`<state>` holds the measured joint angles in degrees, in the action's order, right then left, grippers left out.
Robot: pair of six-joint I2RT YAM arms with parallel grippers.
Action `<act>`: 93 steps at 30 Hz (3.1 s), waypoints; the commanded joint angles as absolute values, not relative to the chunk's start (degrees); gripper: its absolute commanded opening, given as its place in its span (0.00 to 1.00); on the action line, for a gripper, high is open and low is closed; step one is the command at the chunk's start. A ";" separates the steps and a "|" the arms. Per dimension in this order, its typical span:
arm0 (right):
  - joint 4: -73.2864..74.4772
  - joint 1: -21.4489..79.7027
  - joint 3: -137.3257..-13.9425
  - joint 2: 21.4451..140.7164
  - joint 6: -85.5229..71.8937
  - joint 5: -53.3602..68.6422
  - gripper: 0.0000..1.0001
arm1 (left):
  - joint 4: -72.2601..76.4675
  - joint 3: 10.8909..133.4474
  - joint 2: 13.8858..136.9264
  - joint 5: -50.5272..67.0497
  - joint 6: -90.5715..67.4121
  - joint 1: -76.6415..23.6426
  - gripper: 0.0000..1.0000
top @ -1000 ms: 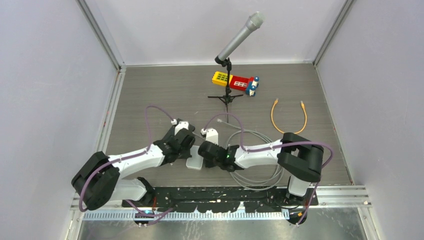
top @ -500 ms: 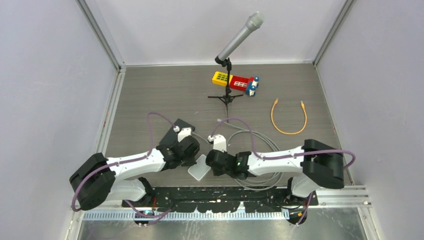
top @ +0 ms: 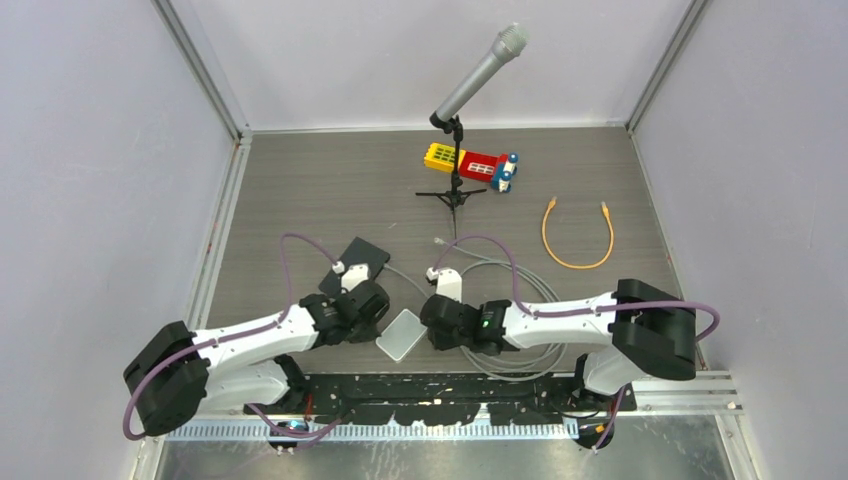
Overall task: Insert the plug into the switch port
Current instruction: Adjust the switch port at the center of the board, then pick up the connector from the center of the board.
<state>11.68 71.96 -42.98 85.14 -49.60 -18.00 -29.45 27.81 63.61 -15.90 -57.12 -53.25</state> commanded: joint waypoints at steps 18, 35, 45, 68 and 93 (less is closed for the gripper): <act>8.83 69.00 -50.25 94.69 -45.98 -17.36 0.15 | -42.01 29.30 62.49 -23.53 -65.07 -53.53 0.00; 17.28 41.73 -49.80 73.19 -12.96 -17.62 0.87 | -57.75 37.95 47.32 -34.30 -65.22 -53.52 0.02; 5.42 36.44 -47.70 81.62 16.13 2.10 0.99 | -55.53 36.88 47.89 -31.97 -64.04 -53.53 0.01; 8.04 29.68 -63.64 102.63 22.97 11.35 0.61 | -54.98 35.98 33.76 -31.64 -61.49 -53.53 0.01; 19.51 29.71 -61.70 77.94 24.78 -2.46 0.01 | -38.62 47.28 35.27 -15.06 -42.96 -53.53 0.16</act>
<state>16.80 29.80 -59.77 86.37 24.67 5.19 -43.55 44.64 33.85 -17.67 -47.09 -53.52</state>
